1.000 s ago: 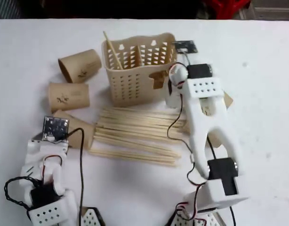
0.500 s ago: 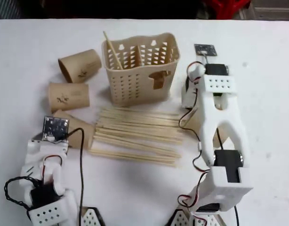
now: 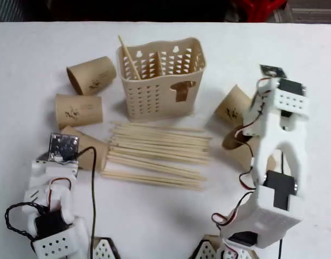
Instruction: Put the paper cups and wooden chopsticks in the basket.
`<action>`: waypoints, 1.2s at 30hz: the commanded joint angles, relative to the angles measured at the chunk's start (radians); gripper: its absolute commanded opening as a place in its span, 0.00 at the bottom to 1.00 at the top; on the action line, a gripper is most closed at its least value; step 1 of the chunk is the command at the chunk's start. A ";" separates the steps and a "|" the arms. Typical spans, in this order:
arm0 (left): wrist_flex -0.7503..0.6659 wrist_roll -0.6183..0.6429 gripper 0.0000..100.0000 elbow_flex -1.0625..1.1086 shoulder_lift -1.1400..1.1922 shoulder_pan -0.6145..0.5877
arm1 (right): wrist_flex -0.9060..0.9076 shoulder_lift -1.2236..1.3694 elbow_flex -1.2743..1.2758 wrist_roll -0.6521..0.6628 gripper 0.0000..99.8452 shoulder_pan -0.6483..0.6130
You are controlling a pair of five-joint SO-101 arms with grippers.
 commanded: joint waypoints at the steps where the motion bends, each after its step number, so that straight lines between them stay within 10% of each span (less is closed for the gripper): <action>1: 0.028 -0.011 0.17 0.014 -0.002 0.028 | 0.027 -0.120 -0.009 0.080 0.19 0.113; 10: 0.028 -0.011 0.17 0.014 -0.002 0.028 | 0.022 -0.186 0.040 0.322 0.07 0.346; 22: 0.031 -0.011 0.17 0.014 -0.002 0.028 | -0.211 -0.197 0.387 0.506 0.03 0.360; 36: 0.031 -0.011 0.17 0.014 -0.002 0.028 | 0.044 -0.470 0.089 0.416 0.02 0.275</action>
